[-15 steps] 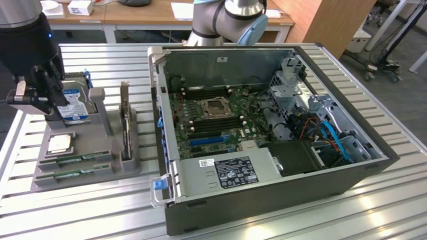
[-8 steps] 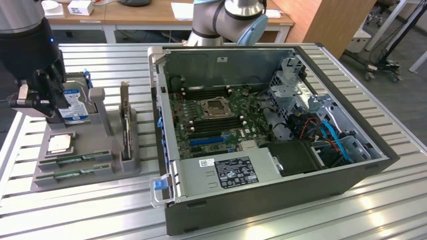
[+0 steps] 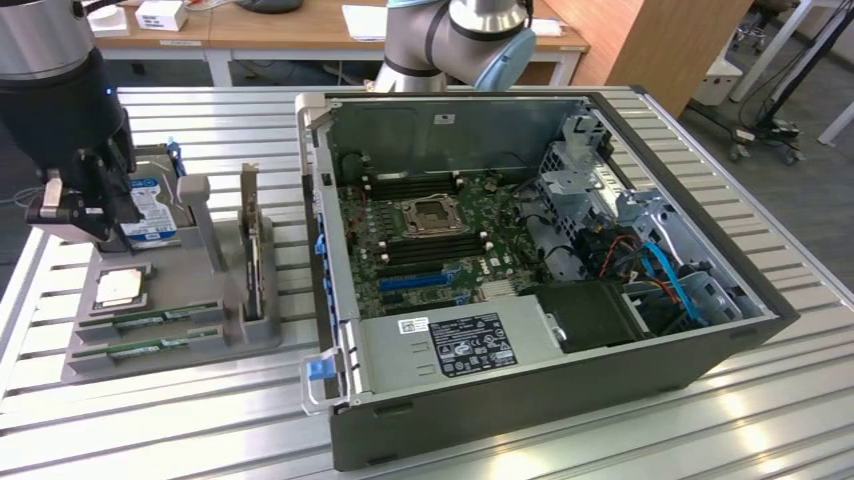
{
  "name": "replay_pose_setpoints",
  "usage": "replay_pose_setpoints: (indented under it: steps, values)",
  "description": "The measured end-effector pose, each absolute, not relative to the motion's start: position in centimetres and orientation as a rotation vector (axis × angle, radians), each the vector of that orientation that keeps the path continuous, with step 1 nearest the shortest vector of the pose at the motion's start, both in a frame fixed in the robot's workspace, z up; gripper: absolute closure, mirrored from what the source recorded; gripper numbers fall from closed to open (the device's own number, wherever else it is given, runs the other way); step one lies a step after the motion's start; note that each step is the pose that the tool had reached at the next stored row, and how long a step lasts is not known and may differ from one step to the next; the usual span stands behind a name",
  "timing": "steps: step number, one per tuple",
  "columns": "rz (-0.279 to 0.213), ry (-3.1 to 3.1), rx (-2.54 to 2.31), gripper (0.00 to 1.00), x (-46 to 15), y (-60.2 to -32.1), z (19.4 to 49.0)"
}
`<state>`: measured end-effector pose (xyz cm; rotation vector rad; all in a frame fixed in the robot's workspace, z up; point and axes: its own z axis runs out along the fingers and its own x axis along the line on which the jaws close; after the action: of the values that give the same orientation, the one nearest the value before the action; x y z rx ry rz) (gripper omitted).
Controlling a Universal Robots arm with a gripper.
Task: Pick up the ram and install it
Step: 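Pick up the ram and move it above insertion slot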
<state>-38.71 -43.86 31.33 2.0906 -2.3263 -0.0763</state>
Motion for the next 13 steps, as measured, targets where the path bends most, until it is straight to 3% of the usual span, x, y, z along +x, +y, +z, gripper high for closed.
replay_pose_setpoints:
  steps: [13]
  values:
    - [-0.077,-2.326,2.09,0.58,-38.71,-43.86,30.5]
